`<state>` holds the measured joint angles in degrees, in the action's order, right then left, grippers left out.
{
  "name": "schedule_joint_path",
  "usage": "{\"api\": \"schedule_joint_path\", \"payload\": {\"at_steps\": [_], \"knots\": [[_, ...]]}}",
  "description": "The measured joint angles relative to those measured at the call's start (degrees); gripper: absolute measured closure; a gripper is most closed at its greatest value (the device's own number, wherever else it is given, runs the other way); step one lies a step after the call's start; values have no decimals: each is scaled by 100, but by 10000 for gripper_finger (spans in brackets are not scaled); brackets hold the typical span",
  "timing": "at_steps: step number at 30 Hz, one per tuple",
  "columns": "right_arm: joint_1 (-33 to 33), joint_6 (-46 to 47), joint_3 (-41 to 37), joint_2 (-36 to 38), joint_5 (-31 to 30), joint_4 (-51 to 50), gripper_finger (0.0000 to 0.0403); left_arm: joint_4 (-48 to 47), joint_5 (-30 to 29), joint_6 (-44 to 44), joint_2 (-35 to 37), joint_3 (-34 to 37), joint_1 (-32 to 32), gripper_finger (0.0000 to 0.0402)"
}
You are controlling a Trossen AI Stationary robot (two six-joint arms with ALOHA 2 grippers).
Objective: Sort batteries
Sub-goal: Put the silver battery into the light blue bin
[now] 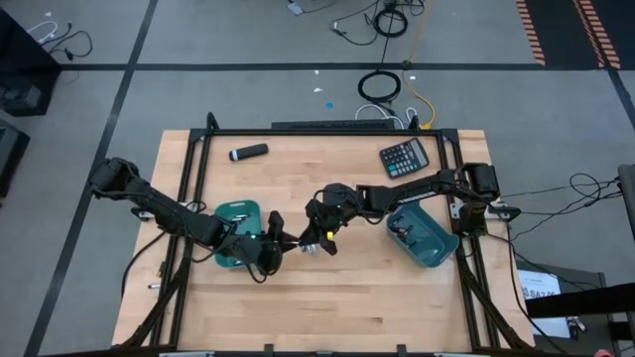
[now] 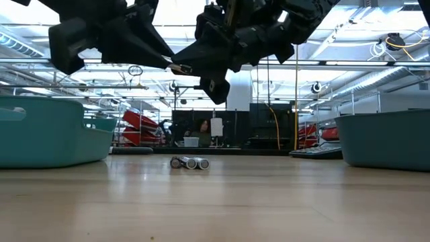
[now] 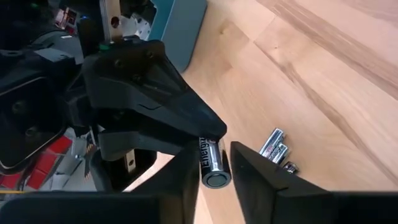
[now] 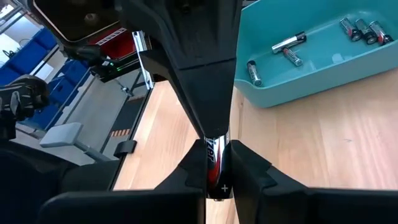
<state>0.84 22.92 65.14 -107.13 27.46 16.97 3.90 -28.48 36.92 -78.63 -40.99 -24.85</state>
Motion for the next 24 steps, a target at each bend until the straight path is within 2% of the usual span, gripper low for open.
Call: {"api": "schedule_joint_path", "payload": {"at_steps": [4,11,19,24], "knots": [[-13,12,2,0,61,33,377,16,-29,3,0,0,-1,330],[-13,20,2,0,116,98,375,30,-177,-37,0,0,-47,339],[-33,-44,7,0,95,214,274,33,-178,-322,0,0,-41,341],[-4,-103,7,14,94,75,249,-138,-200,-574,0,0,-31,341]]}}
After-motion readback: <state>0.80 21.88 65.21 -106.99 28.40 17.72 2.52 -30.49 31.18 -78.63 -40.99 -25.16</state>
